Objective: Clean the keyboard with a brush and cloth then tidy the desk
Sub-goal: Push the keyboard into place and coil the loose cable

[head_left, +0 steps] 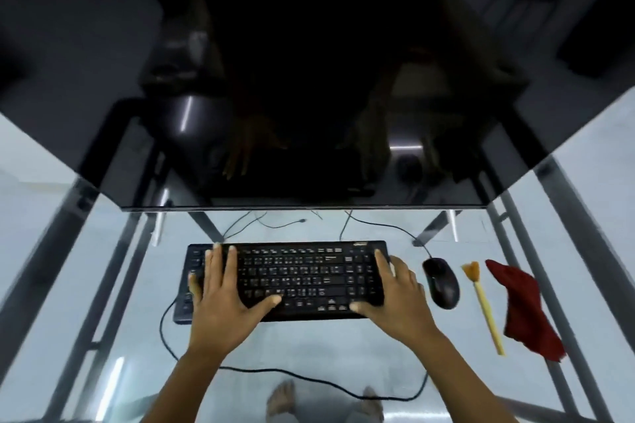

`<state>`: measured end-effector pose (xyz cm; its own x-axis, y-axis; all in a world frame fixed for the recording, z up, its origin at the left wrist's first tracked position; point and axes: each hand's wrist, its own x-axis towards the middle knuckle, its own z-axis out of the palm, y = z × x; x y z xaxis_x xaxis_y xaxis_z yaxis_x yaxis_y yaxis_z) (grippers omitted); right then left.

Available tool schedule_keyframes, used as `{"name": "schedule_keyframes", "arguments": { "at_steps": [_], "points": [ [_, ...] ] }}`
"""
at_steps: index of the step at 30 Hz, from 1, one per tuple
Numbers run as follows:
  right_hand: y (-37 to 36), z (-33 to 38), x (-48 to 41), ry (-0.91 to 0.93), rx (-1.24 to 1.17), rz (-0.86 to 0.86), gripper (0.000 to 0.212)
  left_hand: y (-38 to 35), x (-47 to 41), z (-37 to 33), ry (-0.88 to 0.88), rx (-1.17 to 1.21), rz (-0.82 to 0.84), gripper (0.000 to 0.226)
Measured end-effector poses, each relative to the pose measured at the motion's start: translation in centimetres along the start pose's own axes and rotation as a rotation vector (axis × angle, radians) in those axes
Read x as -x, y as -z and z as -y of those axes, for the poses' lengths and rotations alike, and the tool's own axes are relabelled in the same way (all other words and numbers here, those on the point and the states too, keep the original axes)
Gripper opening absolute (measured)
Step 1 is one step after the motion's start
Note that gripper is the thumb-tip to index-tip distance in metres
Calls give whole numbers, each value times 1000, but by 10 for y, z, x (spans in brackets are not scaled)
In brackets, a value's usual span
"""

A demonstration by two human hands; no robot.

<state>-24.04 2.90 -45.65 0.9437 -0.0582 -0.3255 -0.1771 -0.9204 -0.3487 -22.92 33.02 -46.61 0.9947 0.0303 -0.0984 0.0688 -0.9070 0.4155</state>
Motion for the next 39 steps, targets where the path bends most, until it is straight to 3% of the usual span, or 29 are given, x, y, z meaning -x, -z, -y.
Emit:
{"name": "schedule_keyframes", "arguments": {
  "at_steps": [3, 6, 10, 16, 22, 39],
  "points": [
    [-9, 0, 9, 10, 41, 11, 120, 10, 11, 42, 98, -14, 61, 135],
    [-13, 2, 8, -5, -22, -42, 121, 13, 15, 70, 84, -37, 116, 138],
    [-15, 13, -5, -68, -47, -91, 122, 17, 2, 84, 68, 35, 73, 140],
    [-16, 31, -29, -154, -39, -143, 111, 27, -24, 91, 266, 214, -41, 112],
    [-12, 37, -59, -126, -179, -110, 91, 31, -46, 102, 239, 177, -22, 88],
    [-4, 49, -90, -56, -295, -150, 79, 25, -63, 105, 216, 186, -123, 80]
  ]
}}
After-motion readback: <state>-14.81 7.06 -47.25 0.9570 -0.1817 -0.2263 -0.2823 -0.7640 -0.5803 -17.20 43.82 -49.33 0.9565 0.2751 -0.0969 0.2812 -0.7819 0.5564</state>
